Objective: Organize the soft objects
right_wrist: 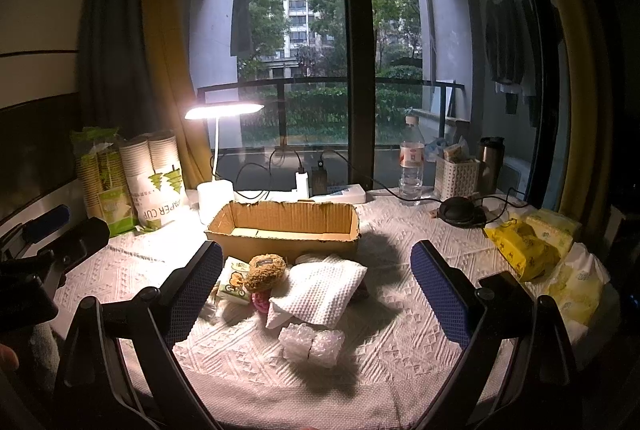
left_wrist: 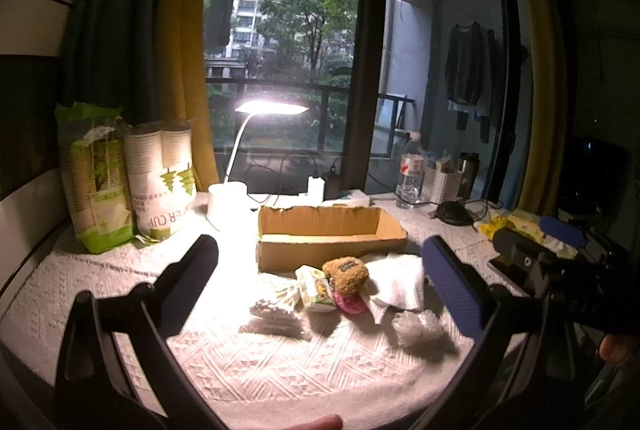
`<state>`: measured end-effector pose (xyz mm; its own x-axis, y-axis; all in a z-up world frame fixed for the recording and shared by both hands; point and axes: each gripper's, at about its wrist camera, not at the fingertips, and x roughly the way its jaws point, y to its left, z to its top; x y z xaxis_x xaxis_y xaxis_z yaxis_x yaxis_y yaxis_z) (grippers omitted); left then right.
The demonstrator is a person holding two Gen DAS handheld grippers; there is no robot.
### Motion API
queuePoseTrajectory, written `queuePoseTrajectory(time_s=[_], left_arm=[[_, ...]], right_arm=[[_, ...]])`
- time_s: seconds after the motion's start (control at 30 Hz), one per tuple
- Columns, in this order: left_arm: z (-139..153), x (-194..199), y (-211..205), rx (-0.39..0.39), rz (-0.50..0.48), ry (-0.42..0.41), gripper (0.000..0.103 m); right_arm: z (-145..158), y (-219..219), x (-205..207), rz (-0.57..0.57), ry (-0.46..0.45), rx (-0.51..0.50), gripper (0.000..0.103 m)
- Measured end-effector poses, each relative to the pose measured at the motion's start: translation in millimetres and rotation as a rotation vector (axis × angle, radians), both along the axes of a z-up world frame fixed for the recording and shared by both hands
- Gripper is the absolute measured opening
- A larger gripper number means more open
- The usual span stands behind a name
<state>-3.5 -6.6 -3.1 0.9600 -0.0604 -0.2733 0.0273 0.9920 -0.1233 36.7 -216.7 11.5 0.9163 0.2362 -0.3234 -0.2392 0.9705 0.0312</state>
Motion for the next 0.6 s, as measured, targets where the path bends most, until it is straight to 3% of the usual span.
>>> queuePoseTrajectory(time_s=[0.6], left_arm=[[-39.3, 50.8, 1.7, 0.006, 0.008, 0.179, 0.102]], right_arm=[[-34.5, -12.1, 50.7, -0.022, 0.155, 0.015, 0.097]])
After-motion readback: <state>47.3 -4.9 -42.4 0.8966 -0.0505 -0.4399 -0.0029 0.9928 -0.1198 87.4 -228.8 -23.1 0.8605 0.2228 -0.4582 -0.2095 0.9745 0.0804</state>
